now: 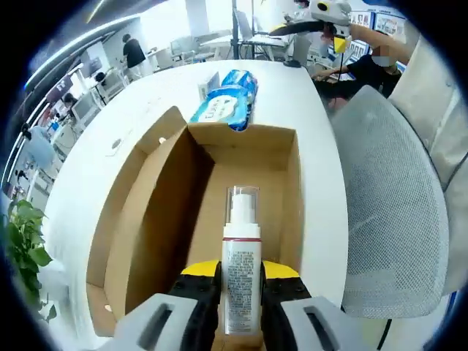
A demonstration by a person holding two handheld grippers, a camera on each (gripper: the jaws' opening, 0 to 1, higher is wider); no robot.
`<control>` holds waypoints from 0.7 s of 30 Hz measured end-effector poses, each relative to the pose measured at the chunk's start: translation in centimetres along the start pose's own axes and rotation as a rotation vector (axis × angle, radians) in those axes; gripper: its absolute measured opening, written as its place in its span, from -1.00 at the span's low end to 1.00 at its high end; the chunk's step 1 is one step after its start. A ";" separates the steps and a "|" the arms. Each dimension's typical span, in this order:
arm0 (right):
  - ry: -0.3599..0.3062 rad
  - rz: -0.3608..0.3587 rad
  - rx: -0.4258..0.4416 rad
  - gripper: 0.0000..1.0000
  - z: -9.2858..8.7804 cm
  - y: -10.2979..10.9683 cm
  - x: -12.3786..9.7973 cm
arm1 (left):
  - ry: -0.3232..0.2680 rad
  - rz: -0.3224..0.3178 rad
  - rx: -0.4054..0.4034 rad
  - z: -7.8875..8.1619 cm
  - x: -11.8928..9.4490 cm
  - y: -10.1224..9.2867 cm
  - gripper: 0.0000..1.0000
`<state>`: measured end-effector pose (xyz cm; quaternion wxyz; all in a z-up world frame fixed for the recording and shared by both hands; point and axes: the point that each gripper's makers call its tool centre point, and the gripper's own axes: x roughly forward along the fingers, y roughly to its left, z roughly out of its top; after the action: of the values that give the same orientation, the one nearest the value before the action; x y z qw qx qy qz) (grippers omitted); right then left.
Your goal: Operate the shoe box by opening the lid, removing the specified soft item, and placing it in the target area until the item is outside and the box remains undamaged.
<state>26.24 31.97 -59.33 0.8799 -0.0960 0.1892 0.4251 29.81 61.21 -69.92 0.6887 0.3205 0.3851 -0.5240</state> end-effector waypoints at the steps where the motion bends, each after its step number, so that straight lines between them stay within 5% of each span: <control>1: -0.003 0.004 -0.002 0.60 0.1 0.1 0.1 | -0.017 0.006 -0.006 0.4 -0.1 0.0 -0.61; 21: -0.080 0.090 0.021 0.28 2.5 3.3 2.6 | -0.261 0.009 -0.091 7.5 -2.1 -3.2 -0.61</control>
<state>25.74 36.66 -58.18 0.8677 -0.0612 0.1625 0.4658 27.85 55.11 -64.49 0.7491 0.2200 0.3142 -0.5401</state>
